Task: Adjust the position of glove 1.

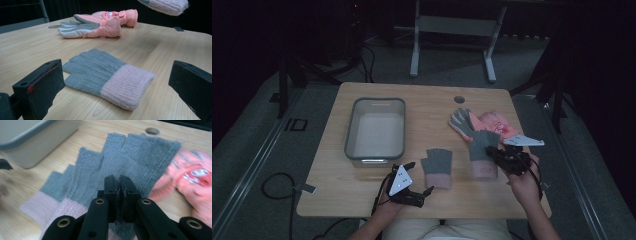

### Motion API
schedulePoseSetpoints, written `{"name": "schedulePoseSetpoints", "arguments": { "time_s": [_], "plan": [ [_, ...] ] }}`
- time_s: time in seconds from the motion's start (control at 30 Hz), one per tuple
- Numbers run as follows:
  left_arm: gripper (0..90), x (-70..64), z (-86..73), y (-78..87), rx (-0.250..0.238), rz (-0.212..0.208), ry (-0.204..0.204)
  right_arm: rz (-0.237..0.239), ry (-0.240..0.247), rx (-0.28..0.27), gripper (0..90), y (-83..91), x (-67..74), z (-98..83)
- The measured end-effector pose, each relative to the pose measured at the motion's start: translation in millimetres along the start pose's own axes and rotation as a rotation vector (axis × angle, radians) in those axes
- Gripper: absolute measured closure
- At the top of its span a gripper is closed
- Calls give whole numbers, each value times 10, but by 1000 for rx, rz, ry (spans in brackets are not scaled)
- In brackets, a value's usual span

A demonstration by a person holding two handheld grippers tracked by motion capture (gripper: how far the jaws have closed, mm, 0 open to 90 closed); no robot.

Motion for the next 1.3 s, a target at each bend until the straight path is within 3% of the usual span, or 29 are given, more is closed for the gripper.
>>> {"name": "schedulePoseSetpoints", "arguments": {
  "time_s": [0.27,0.47,0.63,0.77,0.9,1.23,1.3],
  "plan": [
    [0,-11,0,-4,8,2,-13,52,29,3,848,-240,364,220],
    [0,-15,0,-3,6,5,-17,122,20,48,848,-517,631,240],
    [0,-22,-1,-2,6,-1,-19,129,22,82,848,-736,792,217],
    [0,-20,-2,-2,9,1,-19,143,0,110,848,-875,857,180],
    [0,-17,-3,-2,12,0,-18,152,-56,134,847,-1016,918,105],
    [0,-14,-1,-10,20,-5,-15,141,-54,169,845,-1176,948,18],
    [0,-8,-2,-9,20,-10,-9,158,-65,181,845,-1210,960,6]
  ]
}}
Point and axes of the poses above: each handheld gripper's, and its own axes: y roughly backward along the jaws, z roughly out of its top, x roughly to its left, the point moved 5 cm from there along -y, roughly forward along the jaws, and after that the axes turned 10 degrees about x, right-handed, at the moved point
